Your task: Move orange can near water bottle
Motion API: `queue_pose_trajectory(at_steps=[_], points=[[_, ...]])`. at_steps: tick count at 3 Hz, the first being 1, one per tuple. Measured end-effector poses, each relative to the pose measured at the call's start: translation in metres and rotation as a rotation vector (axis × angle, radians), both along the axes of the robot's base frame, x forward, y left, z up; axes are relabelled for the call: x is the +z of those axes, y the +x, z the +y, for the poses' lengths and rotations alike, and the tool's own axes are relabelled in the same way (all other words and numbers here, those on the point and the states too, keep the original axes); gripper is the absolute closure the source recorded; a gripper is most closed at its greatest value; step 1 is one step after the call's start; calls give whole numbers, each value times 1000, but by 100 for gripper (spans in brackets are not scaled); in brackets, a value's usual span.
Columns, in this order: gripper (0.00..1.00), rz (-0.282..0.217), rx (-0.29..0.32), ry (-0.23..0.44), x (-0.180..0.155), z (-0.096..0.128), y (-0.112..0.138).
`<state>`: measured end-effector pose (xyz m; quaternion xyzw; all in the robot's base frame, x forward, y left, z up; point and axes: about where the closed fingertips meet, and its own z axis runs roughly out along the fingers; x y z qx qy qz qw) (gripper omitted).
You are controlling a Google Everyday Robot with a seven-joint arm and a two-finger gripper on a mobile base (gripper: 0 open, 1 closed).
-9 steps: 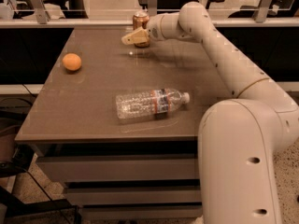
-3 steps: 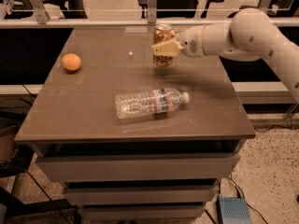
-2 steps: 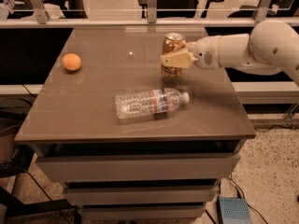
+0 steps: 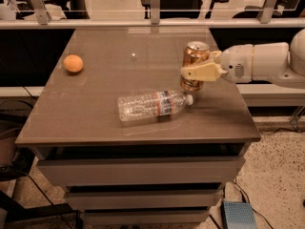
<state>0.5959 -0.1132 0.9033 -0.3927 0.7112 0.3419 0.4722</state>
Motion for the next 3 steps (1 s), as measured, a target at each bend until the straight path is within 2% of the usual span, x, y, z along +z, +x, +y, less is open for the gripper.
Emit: queue_pose_trajectory(at_steps=[1,3], points=[[100,-7,12,-19,-8,-10,-13],[100,-31,28,-31,-22,-15,-14]])
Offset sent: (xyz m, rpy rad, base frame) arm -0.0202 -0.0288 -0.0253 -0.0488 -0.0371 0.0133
